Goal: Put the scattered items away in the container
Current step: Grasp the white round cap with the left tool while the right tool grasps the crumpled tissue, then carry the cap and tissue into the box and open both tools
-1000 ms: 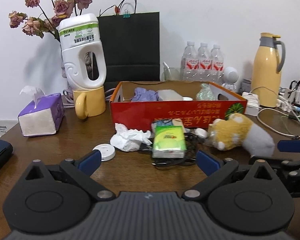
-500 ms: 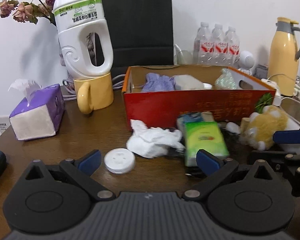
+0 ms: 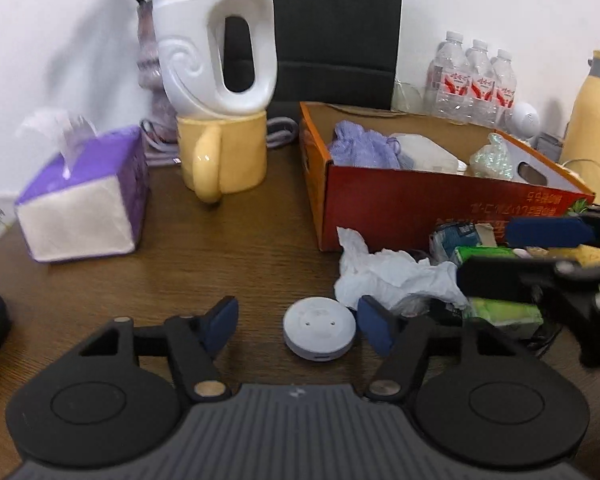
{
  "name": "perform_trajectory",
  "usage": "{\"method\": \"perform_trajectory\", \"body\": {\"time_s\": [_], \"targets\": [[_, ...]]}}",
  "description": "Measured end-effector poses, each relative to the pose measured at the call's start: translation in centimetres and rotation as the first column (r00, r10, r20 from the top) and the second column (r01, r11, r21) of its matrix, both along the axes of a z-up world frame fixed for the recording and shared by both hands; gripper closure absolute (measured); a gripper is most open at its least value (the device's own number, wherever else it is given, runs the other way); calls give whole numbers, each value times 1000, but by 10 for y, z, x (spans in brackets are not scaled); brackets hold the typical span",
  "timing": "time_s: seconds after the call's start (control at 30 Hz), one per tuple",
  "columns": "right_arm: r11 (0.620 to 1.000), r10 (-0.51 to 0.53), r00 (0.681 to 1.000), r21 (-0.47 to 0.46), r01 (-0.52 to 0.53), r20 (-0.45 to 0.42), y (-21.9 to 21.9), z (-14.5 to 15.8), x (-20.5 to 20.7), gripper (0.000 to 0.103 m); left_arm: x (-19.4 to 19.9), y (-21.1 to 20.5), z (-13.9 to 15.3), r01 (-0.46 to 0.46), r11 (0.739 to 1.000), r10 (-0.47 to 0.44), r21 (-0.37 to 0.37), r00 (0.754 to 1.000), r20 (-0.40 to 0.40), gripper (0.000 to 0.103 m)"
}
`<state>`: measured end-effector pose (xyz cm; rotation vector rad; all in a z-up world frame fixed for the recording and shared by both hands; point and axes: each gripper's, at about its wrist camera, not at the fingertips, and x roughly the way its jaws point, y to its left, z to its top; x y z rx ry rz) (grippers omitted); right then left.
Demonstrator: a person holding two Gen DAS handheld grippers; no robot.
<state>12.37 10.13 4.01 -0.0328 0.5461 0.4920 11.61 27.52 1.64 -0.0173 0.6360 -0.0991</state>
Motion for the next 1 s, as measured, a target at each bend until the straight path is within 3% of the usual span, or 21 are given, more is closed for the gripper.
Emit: {"method": "perform_trajectory", "body": {"time_s": [0.03,0.1,0.23,0.4,0.5,0.57,0.63,0.77,0.9,1.0], "targets": [[1000,7,1000,2,-7,-5,-1,1,3,32,1,1,-1,12,1000,-12,-12,1000,-7,41],[1000,25,999,-7,-25,-28,1,3,10,32,1,2,-1,26,999,-26,-31,1000,-9,62],[997,74,995,-25,-76,-59,14,1,18,35,-2,4,0,10,999,-10,-31,1000,-11,63],[988,111,990,-99,-119,-84,36,-9,33,47,-15,25,12,-138,988,139,-68,990,9,63],[977,115,990,-170,-129,-85,49,-18,41,56,-24,40,21,-205,971,208,-126,978,9,63],[965,120,989,-223,-137,-88,58,-27,42,68,-27,42,27,-221,965,226,-141,974,20,63],[969,122,989,-206,-138,-88,60,-27,40,76,-30,39,35,-218,967,226,-133,973,44,63],[980,106,994,-168,-107,-18,47,-2,13,78,-42,23,49,-183,978,192,-98,976,102,63],[998,41,998,-57,-39,39,2,33,-29,77,-60,0,60,-141,986,152,-87,978,141,63],[999,-33,998,30,31,49,-41,46,-62,76,-78,-28,63,-65,996,74,-55,979,190,63]]}}
